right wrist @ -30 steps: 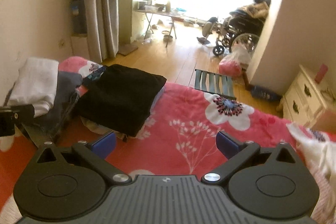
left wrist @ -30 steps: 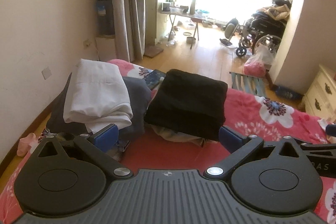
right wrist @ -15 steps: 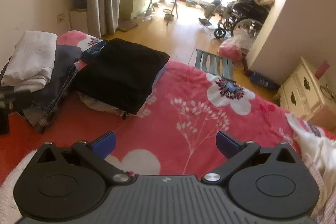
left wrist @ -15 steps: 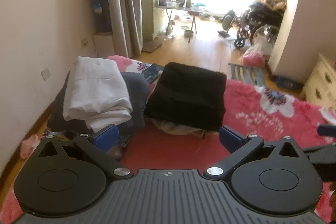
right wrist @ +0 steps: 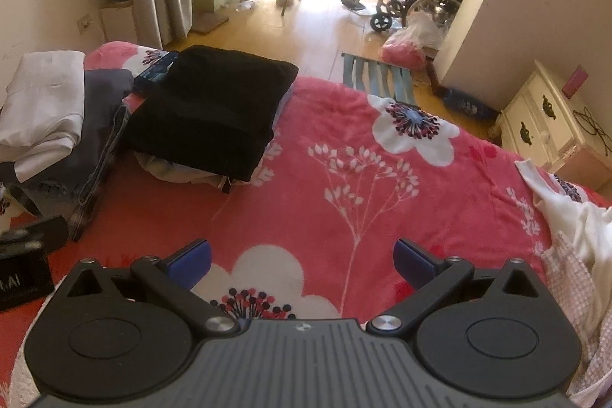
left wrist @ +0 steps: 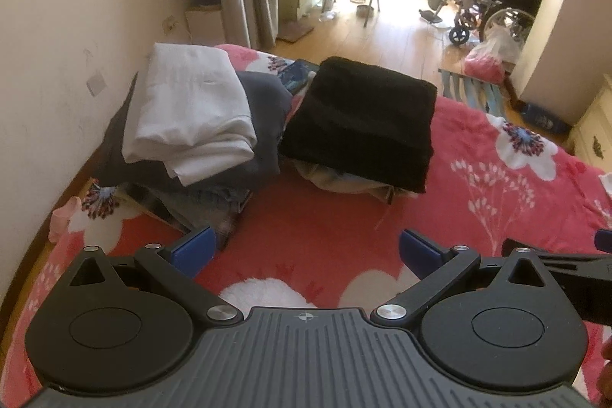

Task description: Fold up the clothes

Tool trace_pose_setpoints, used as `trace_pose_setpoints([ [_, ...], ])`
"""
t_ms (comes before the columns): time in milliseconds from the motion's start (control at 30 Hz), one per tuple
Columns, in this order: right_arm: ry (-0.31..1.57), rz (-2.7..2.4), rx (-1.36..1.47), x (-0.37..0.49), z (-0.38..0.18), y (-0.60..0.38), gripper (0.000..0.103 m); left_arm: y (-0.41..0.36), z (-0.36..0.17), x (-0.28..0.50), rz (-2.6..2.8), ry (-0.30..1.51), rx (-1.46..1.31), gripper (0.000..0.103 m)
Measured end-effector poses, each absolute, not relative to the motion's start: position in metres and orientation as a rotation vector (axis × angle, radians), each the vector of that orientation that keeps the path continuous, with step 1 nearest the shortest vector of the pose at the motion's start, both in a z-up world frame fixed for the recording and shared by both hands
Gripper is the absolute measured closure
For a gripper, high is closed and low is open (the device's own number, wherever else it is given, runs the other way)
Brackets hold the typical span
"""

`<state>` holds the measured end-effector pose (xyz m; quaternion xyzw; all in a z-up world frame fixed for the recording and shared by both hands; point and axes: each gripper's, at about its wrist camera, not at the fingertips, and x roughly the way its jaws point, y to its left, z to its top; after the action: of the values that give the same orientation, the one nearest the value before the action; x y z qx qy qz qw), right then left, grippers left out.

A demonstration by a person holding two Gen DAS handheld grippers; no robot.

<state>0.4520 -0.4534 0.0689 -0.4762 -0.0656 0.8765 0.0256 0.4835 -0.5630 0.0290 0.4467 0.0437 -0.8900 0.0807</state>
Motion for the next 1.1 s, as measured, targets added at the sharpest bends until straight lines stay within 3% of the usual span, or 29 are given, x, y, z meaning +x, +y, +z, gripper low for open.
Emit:
trace_pose_setpoints([
  [467,-0.199,2.697,-1.449,0.4471,0.073,-0.4516,0.0,-0.5627,0.0342,0.4745,-2.658,0.255,1.345,0.0],
  [1100,-0.225,2.696,-1.449,0.4488,0.0722,-0.4552,0.0,-0.5603,0.0335,0.4762,-2.631,0.231,1.343,0.0],
])
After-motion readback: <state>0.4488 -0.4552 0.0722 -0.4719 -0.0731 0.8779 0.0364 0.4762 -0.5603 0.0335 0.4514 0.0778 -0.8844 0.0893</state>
